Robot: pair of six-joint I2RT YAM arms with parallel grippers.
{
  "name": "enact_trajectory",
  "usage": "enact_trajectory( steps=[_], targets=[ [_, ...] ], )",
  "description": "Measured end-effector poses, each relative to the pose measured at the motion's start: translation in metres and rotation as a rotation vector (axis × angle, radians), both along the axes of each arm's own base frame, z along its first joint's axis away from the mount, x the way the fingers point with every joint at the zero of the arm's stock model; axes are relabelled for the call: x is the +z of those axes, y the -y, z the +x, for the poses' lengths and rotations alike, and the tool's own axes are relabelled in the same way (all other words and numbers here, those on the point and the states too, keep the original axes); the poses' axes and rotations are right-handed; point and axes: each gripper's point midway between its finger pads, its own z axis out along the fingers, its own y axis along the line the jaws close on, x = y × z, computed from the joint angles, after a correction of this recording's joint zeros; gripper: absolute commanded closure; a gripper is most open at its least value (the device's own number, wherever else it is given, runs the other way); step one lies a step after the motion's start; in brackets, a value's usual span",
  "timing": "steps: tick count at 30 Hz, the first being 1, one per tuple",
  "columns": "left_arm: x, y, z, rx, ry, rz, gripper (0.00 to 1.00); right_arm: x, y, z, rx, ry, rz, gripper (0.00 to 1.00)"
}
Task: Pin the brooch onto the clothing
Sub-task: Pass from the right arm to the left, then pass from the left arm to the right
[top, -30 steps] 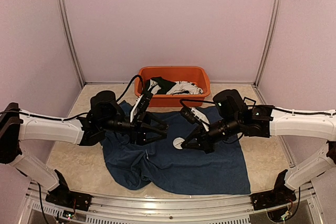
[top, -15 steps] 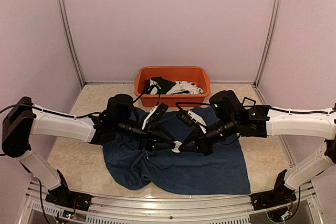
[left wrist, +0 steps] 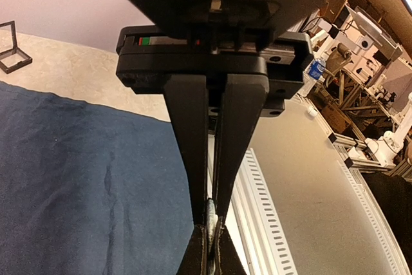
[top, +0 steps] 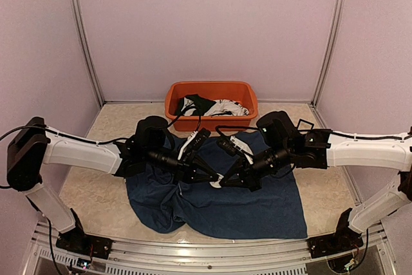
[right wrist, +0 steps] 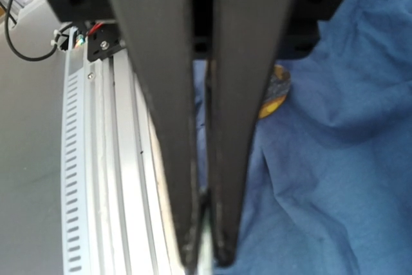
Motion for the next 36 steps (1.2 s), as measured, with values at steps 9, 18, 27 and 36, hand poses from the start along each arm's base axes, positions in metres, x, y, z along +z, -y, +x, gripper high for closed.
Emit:
enact_trajectory(
  steps=[9,18,27,36],
  targets=[
    [0.007,0.000,0.003,0.031,0.022,-0.071,1.00,0.012,0.003,0.000,-0.027,0.036,0.051,0.39],
    [0.007,-0.012,0.019,0.218,-0.005,-0.248,1.00,0.061,0.038,-0.002,-0.197,0.169,0.425,0.25],
    [0.020,0.007,0.014,0.275,0.006,-0.335,1.00,0.028,0.042,0.023,-0.369,0.143,0.537,0.34],
    [0.035,0.010,0.019,0.303,0.041,-0.384,1.00,0.036,0.027,0.029,-0.346,0.148,0.664,0.58]
  ],
)
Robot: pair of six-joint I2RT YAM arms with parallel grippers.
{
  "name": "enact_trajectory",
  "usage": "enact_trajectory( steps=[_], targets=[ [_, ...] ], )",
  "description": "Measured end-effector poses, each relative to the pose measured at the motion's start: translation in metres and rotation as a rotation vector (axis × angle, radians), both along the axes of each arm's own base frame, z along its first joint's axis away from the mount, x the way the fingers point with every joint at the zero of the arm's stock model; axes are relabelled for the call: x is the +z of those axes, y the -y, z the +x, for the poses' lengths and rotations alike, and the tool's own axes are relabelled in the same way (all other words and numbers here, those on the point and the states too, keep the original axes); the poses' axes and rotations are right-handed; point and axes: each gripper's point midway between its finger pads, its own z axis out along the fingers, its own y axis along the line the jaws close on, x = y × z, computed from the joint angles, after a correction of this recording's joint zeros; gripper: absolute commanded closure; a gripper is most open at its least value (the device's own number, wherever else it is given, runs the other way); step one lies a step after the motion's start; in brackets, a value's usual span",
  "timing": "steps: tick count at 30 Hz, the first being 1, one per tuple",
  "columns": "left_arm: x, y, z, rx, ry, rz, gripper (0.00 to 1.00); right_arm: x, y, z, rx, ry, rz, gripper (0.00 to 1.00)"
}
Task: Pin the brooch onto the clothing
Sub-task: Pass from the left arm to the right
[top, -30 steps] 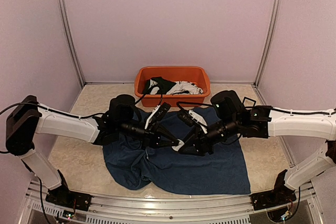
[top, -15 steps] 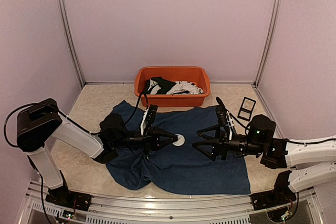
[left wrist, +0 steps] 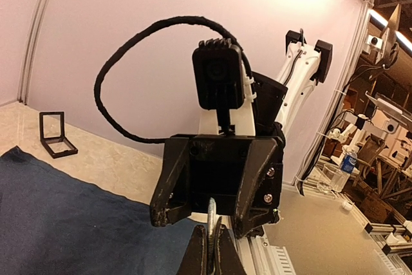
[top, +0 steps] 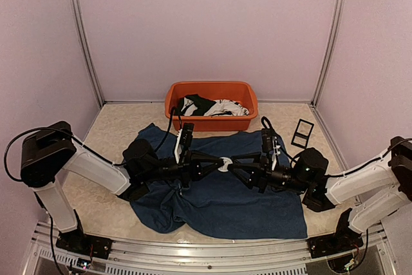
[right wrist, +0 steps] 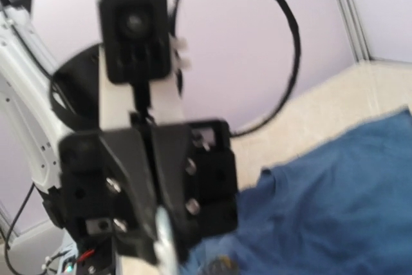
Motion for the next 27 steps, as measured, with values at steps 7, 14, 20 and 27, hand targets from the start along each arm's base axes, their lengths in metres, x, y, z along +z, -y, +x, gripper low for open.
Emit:
enact_trajectory(
  steps=[7,14,20,27],
  targets=[
    [0.000,0.001,0.000,0.008,0.021,-0.001,1.00,0.008,-0.004,-0.003,0.037,0.019,0.076,0.70],
    [0.001,0.000,0.001,0.021,0.043,-0.003,1.00,-0.006,-0.010,-0.005,0.065,-0.022,0.056,0.77],
    [0.005,0.000,0.000,0.025,0.059,-0.010,1.00,-0.003,-0.009,-0.006,0.075,-0.024,0.068,0.85],
    [0.006,-0.001,0.000,0.025,0.062,-0.015,1.00,0.010,-0.006,-0.010,0.082,0.005,0.098,0.81]
  ],
)
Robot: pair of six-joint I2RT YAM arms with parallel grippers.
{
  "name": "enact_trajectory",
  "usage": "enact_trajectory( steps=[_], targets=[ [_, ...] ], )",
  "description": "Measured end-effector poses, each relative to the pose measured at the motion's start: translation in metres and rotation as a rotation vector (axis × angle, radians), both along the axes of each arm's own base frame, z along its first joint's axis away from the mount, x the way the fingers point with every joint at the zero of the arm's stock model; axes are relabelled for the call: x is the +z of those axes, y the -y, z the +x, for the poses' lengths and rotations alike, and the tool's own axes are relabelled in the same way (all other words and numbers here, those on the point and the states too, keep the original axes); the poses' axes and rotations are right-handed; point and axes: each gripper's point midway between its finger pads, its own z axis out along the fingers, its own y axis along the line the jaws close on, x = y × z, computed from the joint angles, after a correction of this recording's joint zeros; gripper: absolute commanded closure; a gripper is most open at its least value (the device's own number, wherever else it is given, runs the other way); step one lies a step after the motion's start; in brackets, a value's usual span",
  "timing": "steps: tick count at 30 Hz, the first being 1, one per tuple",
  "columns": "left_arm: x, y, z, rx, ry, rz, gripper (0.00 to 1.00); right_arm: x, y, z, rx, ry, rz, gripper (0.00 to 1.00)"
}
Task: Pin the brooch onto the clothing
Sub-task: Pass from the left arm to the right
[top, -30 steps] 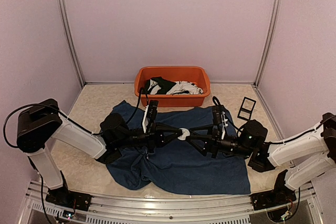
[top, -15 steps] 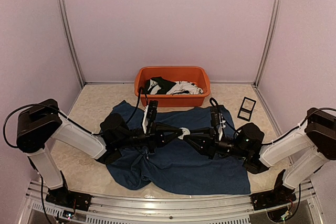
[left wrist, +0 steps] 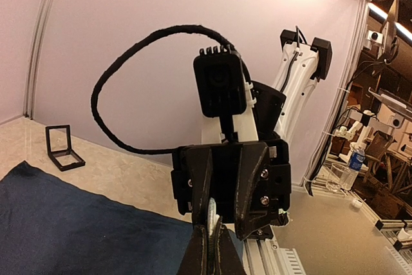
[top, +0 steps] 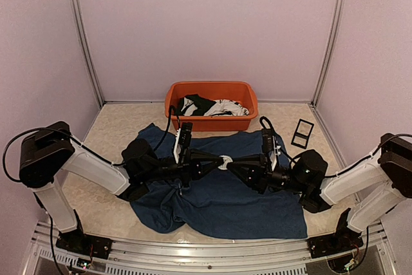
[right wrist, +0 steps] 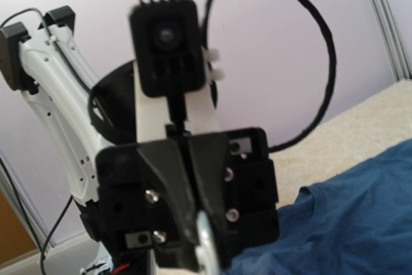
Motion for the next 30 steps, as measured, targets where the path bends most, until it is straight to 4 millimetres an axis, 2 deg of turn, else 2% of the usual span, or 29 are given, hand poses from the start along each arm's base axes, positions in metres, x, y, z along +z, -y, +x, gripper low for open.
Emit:
enact_trajectory(
  steps=[8,11,30],
  targets=[
    [0.0015,-0.0002,-0.0010,-0.004,0.005,-0.006,1.00,0.0064,-0.0016,-0.0021,0.016,0.012,0.010,0.84],
    [0.0027,-0.0005,-0.0015,-0.006,0.008,-0.009,1.00,0.0080,-0.0042,-0.0012,0.021,0.012,0.013,0.87],
    [0.0048,-0.0010,-0.0028,-0.009,0.019,-0.012,1.00,0.0044,-0.0058,-0.0019,0.031,-0.008,-0.010,0.87]
  ],
)
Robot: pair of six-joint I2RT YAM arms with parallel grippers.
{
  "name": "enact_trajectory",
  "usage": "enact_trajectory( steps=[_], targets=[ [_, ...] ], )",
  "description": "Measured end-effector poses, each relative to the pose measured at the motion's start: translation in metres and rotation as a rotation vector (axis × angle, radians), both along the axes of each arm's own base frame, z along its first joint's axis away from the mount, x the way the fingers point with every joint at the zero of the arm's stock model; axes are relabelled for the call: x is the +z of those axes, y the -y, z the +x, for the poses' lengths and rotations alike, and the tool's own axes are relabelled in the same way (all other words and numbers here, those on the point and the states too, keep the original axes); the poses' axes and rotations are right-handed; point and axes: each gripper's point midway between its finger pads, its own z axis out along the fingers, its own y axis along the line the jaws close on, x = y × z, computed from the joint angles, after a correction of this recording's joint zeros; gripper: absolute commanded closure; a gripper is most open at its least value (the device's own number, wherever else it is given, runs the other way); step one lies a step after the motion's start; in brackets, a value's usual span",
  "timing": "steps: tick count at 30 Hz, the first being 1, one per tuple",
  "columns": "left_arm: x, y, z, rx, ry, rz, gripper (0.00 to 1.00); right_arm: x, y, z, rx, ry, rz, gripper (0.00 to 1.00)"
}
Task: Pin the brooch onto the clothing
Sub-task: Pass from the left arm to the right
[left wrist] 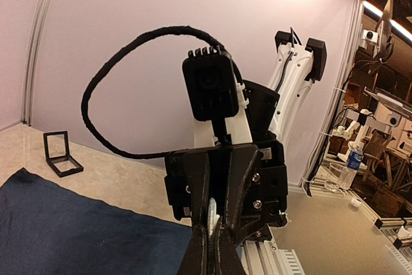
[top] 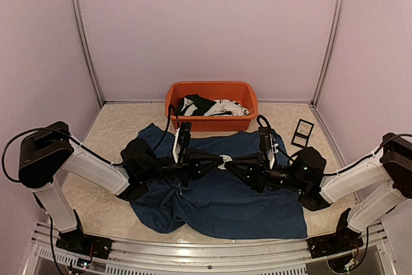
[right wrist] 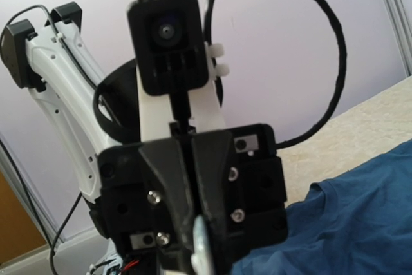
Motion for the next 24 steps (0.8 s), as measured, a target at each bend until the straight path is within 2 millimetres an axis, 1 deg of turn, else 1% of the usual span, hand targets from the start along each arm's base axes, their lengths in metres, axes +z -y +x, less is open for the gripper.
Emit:
enact_trajectory(
  steps=[8,9,11,17,18,19,20,21,24],
  targets=[
    [0.0036,-0.0009,-0.0007,0.000,0.005,-0.007,1.00,0.0047,0.0020,-0.0012,-0.001,0.006,0.004,0.88],
    [0.0036,-0.0009,-0.0007,0.000,0.005,-0.007,1.00,0.0049,0.0022,-0.0013,-0.002,0.005,0.003,0.89],
    [0.0035,-0.0009,-0.0009,-0.001,0.005,-0.007,1.00,0.0047,0.0025,-0.0014,-0.003,0.004,-0.002,1.00],
    [0.0035,-0.0009,-0.0014,-0.005,0.004,-0.007,1.00,0.0036,0.0025,-0.0018,-0.004,0.019,-0.011,1.00],
    [0.0035,-0.0009,-0.0015,-0.005,0.004,-0.007,0.98,0.0036,0.0024,-0.0020,-0.003,0.020,-0.011,1.00],
    [0.0035,-0.0009,-0.0015,-0.006,0.004,-0.007,0.85,0.0035,0.0024,-0.0021,-0.002,0.020,-0.012,1.00],
    [0.0035,-0.0009,-0.0015,-0.005,0.004,-0.007,0.67,0.0036,0.0023,-0.0022,-0.001,0.020,-0.012,1.00],
    [0.0034,-0.0008,-0.0016,-0.005,0.006,-0.006,0.60,0.0028,0.0021,-0.0025,0.001,0.018,-0.015,1.00],
    [0.0033,-0.0019,-0.0003,0.005,0.008,-0.007,0.47,-0.0045,-0.0020,-0.0025,0.016,-0.008,-0.052,1.00]
  ],
)
